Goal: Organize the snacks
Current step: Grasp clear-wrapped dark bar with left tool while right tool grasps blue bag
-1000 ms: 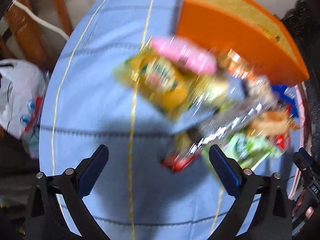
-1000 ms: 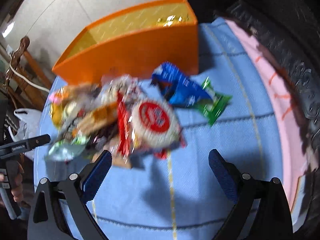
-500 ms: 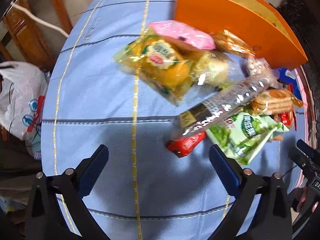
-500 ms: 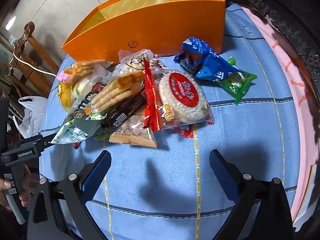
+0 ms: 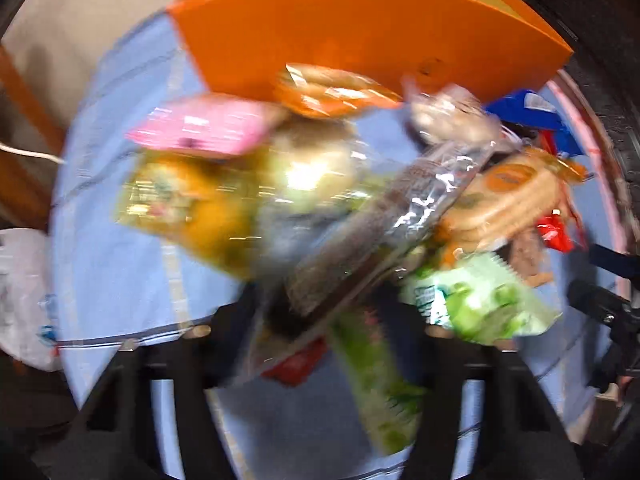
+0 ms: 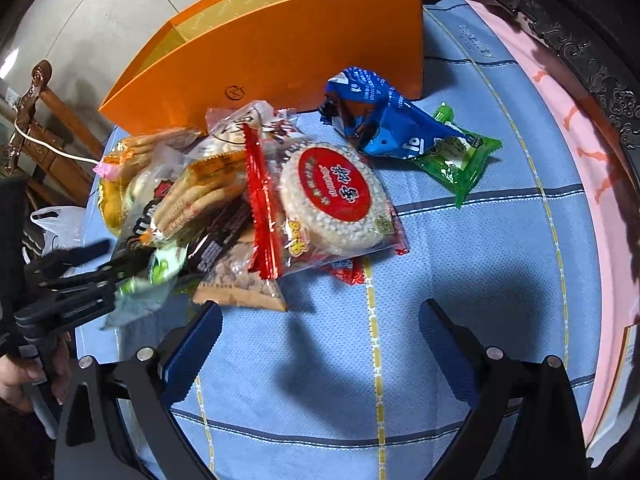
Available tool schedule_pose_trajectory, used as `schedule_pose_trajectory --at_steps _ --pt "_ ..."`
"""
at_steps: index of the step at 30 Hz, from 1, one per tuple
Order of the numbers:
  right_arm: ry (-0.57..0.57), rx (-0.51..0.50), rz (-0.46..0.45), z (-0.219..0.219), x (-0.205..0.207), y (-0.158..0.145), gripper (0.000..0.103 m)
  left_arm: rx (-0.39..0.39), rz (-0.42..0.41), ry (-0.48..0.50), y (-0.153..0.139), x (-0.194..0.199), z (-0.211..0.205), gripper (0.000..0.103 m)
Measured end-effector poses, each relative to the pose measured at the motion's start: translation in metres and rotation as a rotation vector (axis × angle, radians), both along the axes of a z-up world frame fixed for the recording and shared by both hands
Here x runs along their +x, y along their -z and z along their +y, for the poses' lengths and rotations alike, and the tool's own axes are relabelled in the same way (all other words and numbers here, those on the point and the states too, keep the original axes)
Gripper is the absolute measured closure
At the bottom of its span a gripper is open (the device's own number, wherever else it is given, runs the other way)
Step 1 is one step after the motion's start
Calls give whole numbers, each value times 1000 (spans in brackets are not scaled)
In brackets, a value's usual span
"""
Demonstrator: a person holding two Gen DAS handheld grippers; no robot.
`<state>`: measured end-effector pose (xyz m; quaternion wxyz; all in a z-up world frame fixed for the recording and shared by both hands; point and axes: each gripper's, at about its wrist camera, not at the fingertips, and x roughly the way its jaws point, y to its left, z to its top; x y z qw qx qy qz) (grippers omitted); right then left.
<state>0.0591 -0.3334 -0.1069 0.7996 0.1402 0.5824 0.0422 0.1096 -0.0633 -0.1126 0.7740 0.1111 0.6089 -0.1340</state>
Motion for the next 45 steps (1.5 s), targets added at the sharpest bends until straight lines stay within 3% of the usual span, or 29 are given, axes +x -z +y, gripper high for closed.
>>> schedule_pose_trajectory --at_steps 4,9,17,20,22,24,26,32,36,39,41,42,45 --pt "-15 -39 -41 0 4 -9 4 1 -24 28 -3 -6 0 67" --pt "93 -97 -186 -30 14 -35 4 -135 36 -39 -18 -20 28 73" --pt "-30 -267 -162 -39 81 -13 5 -170 76 -101 -16 -30 50 73" --pt "-64 -257 -130 -30 108 5 6 -163 87 -115 -9 -26 50 71" --pt "-98 -270 -104 -21 119 16 19 -152 90 -116 -6 -22 46 69" --pt "-156 -316 -111 -9 125 19 44 -129 96 -118 -4 -17 42 66" --pt "-152 -304 -106 -6 125 15 51 -117 104 -122 -2 -15 35 65" --pt "-66 -105 -164 -34 83 -16 51 -106 82 -114 -3 -16 22 64" --pt "-31 -16 -158 -49 45 -23 51 -124 81 -98 -3 -15 7 45" --pt "-15 -1 -147 -51 25 -26 51 -109 56 -60 -1 -15 -7 42" --pt "-5 6 -152 -54 13 -29 51 -97 26 -41 3 -13 -12 54" --pt "1 6 -156 -55 9 -31 51 -73 15 -40 4 -12 -15 68" --pt "7 16 -180 -54 0 -42 51 -87 29 -26 1 -11 -10 72"
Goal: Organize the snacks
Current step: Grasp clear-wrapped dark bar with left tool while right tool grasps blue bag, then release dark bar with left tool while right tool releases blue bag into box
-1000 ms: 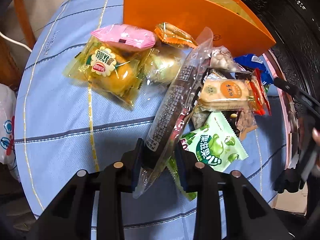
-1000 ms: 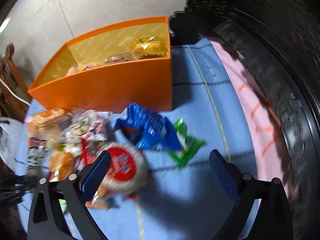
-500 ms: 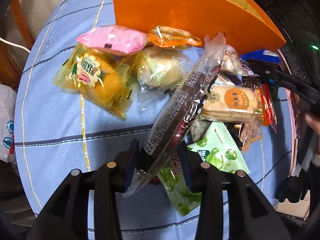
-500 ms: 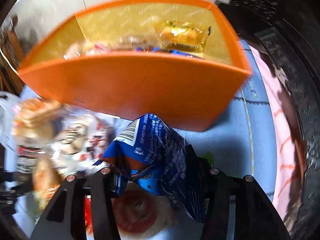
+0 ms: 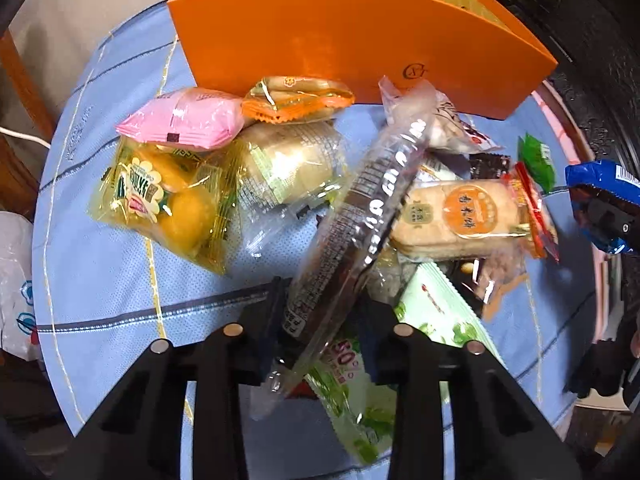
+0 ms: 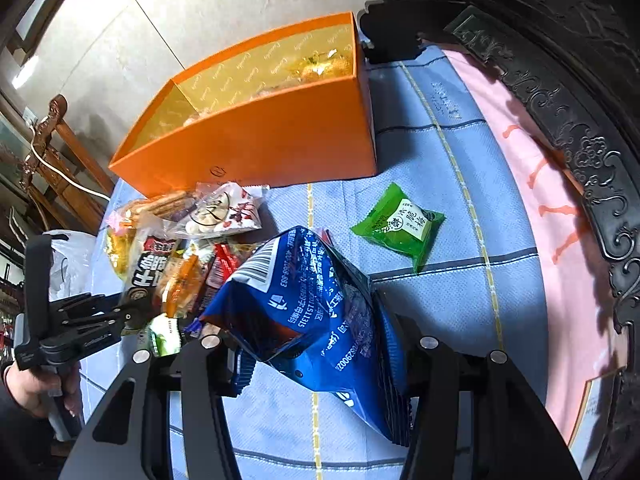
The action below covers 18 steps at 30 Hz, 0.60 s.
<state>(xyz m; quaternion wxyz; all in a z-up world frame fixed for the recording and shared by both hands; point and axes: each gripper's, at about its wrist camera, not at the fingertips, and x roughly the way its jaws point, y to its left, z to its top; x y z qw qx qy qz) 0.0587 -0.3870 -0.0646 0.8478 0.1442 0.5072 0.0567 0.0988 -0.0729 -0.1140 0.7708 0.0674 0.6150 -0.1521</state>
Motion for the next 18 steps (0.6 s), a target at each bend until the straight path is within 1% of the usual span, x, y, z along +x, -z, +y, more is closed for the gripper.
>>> schedule_pose_trajectory --at_steps 4,6,9,11,14,15,18 --pt "-16 14 -51 4 -1 -20 51 -29 4 -14 -18 -9 10 76" --pt "-28 13 -70 7 1 -27 51 -55 0 -23 -27 -14 15 76" --pt "-55 20 -109 18 9 -43 51 -76 -34 -27 -47 -15 16 77" --pt "-71 21 -130 23 13 -52 51 -91 -69 -33 -68 -15 23 78" --pt "-97 22 -170 29 25 -68 51 -134 -112 -45 -96 -6 29 78" --pt "-99 20 -182 30 27 -73 51 -143 -125 -49 -108 -3 38 78" --pt "-100 33 -221 28 42 -88 51 -174 -175 -59 -135 14 35 78"
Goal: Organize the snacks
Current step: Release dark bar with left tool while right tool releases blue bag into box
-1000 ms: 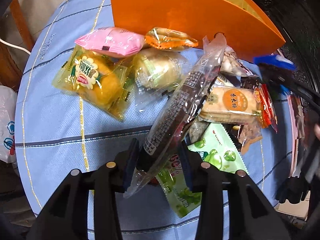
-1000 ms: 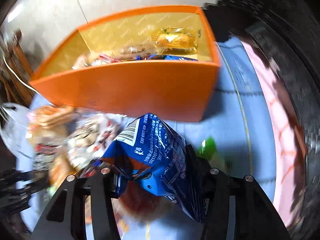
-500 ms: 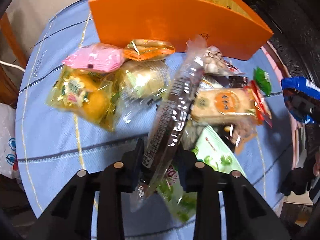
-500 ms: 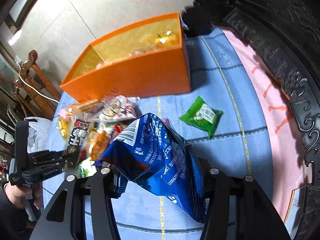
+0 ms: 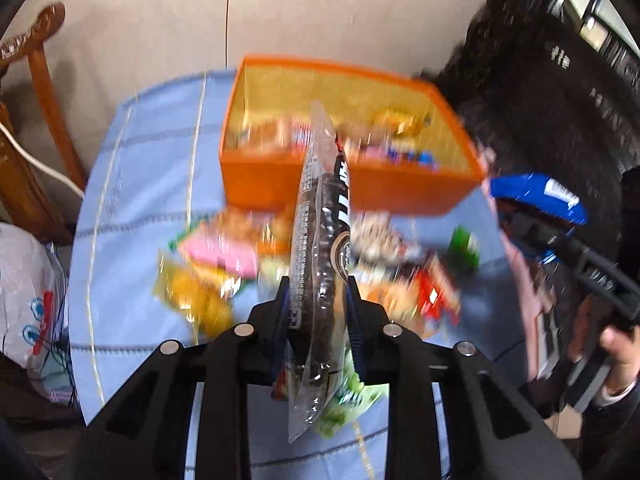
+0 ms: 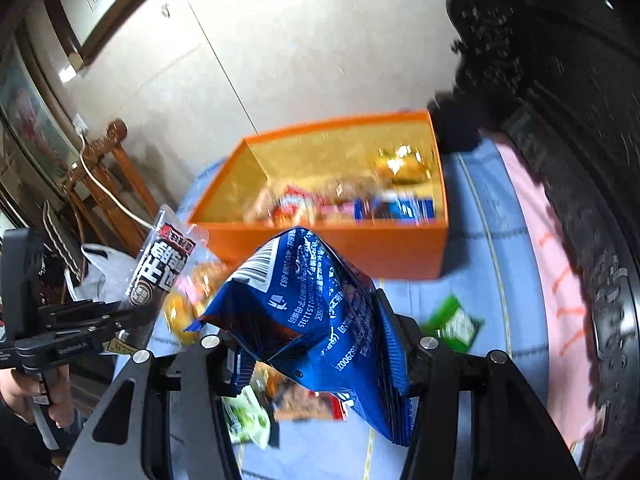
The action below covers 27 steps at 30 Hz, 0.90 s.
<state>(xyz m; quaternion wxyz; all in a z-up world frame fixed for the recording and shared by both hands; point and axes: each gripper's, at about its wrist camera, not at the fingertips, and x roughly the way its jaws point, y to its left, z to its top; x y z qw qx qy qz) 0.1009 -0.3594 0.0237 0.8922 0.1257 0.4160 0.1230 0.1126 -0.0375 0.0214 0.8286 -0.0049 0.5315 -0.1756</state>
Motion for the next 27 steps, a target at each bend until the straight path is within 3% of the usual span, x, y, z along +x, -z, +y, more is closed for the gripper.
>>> schedule_pose_trajectory --at_steps 4,8,16,22,23,24,27 --pt "10 13 -39 -6 30 -14 51 -31 -65 -2 -28 30 -15 78" --pt "26 20 -49 -10 71 -17 51 -22 -104 -3 -37 70 -38 78" --pt "35 -7 -43 -3 133 -5 51 -4 -58 -40 -11 152 -70 78" --pt "70 -24 12 1 161 19 48 -13 -18 -75 14 182 -78 76" --pt "87 -36 20 1 162 22 43 -8 -23 -75 16 183 -78 76" --pt "95 -45 22 1 161 24 37 0 -38 -74 16 181 -79 75" --pt "107 -40 18 -3 155 27 33 27 -46 -71 16 175 -76 56"
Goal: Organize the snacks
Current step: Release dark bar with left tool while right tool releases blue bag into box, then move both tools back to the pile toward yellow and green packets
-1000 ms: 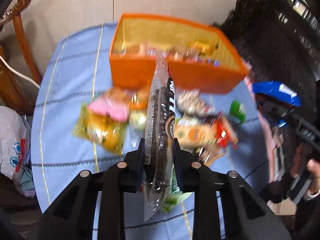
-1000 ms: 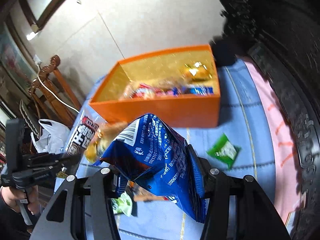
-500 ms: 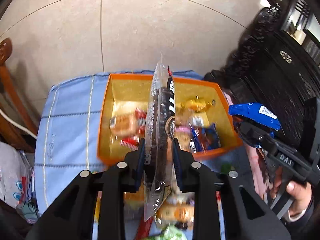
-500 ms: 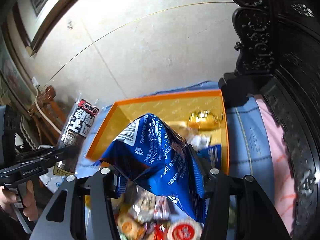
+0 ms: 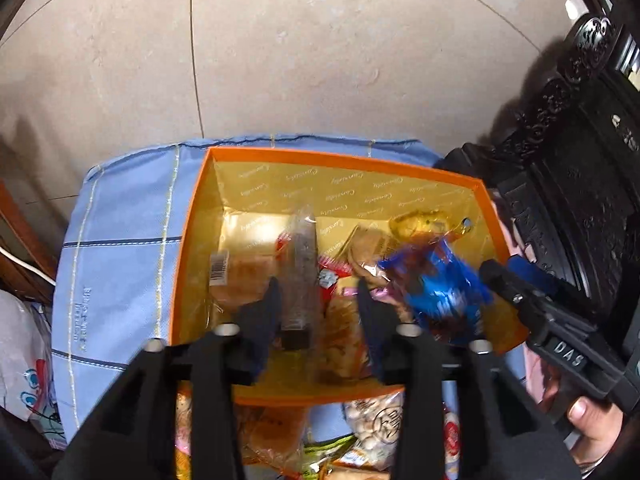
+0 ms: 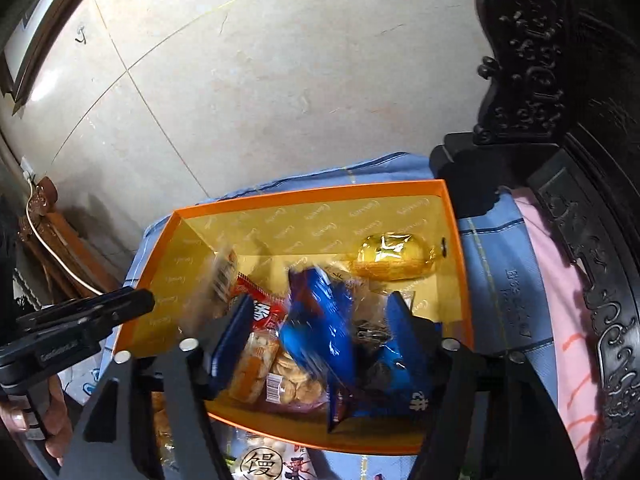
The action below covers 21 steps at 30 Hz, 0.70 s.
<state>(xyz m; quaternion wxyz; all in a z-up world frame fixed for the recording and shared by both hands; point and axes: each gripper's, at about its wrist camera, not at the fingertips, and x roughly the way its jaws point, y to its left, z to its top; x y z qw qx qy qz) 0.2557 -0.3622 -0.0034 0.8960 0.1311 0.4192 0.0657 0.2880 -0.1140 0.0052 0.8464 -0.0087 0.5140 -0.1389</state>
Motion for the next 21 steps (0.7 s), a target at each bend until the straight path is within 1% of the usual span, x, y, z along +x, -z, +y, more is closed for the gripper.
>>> schedule_pose_trajectory --at_steps 2,4,5,7,9,11,12,13,14,16,18,21 --pt "6 16 -1 -3 -10 0 33 6 -2 -9 -1 -4 5 54" --pt "4 25 3 -5 -20 0 31 13 5 -17 -2 -9 11 47" --pt "5 25 5 -6 -25 0 30 18 3 -20 -3 -13 15 47" --pt "14 23 4 -8 -37 1 24 35 8 -17 -2 -22 23 45" --pt "26 34 18 -14 -55 5 16 53 13 -30 -1 -30 31 43" --pt "40 43 35 -18 -69 9 11 55 15 -38 0 -42 42 42" --pt "49 43 44 -21 -79 13 9 63 15 -45 0 -48 47 38" --pt "56 40 52 -23 -88 16 8 76 12 -55 1 -54 53 32" --pt "62 38 58 -25 -95 19 7 89 -1 -68 1 -63 59 29" --pt "82 27 79 -29 -115 26 6 115 -13 -75 2 -80 71 20" --pt "91 23 93 -31 -130 32 4 126 -8 -93 5 -93 82 16" --pt "92 -5 132 -29 -156 45 4 121 13 -128 11 -111 100 15"
